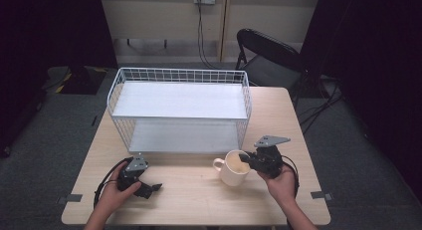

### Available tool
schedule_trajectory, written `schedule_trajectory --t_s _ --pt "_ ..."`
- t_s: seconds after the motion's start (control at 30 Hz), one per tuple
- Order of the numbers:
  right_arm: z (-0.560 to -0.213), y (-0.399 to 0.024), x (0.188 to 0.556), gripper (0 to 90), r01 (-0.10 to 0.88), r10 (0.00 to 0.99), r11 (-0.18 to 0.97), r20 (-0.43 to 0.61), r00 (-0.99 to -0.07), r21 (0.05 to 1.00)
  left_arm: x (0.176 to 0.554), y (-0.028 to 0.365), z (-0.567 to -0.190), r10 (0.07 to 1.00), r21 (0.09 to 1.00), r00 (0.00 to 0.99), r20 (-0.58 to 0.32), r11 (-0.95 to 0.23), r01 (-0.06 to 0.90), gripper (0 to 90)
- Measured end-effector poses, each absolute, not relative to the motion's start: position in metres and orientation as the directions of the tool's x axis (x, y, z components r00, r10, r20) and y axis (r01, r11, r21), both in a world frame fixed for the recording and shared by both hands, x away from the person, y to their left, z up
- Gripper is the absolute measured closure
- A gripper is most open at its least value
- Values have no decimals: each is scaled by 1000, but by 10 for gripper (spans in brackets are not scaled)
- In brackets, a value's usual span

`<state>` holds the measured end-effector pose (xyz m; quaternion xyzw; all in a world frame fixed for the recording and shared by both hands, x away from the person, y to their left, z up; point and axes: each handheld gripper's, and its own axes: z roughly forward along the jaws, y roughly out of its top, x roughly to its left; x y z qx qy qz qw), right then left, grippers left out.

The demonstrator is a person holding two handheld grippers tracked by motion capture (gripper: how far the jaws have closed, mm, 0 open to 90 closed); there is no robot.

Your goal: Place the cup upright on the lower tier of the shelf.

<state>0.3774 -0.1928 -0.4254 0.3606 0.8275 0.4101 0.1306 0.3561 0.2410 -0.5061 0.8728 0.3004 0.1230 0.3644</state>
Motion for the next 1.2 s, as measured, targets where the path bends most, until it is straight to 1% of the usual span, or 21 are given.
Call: schedule_trajectory --t_s 0.57,0.9,1.2 --pt "-421 -171 385 816 490 722 392 69 -688 778 356 241 -506 615 712 789 -5 -552 435 0" --pt "-416 -154 389 816 481 733 393 49 -679 784 356 241 -506 615 712 788 -5 -552 435 0" --pt "-420 -139 391 816 471 743 402 20 -668 785 356 241 -506 615 712 788 -5 -551 435 0"
